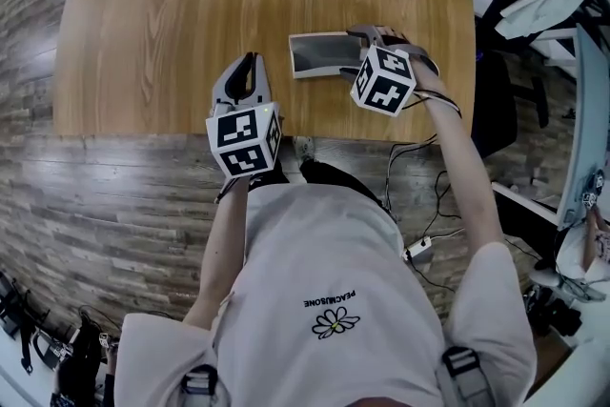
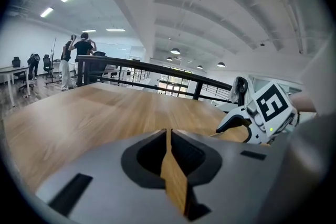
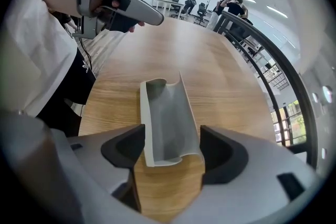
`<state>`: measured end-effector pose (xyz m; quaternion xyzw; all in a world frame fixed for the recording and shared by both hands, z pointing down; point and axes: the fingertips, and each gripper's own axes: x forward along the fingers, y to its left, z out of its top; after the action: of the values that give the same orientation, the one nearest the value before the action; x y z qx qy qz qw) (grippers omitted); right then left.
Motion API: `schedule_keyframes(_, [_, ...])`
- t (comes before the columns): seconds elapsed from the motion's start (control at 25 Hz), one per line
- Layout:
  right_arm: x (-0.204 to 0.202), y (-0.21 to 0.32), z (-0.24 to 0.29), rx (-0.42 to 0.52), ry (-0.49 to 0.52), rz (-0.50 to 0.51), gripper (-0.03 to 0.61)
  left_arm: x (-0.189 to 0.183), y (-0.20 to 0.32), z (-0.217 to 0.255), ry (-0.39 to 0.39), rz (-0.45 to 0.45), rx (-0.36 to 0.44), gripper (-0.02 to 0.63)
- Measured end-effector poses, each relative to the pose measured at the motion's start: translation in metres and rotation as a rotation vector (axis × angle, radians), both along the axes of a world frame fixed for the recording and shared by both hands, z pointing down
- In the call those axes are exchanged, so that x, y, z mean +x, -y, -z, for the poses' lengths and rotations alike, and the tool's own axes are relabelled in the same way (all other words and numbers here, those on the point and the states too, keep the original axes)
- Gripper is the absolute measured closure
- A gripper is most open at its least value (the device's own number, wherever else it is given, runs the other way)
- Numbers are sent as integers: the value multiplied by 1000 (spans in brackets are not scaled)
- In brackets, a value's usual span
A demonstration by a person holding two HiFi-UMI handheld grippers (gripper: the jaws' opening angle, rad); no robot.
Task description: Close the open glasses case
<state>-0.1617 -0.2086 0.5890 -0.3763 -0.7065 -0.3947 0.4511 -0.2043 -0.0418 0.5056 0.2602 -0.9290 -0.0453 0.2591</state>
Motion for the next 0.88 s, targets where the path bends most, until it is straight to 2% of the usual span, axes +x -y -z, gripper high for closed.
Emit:
schedule_keyframes(0.56, [18,-6,3,10,26,2,270,-7,-3,-1,-13,3,17,588])
schedule_keyframes(0.88, [45,-19,-1,-3,4,10,270,-2,-4,-2,-18,-7,18,588])
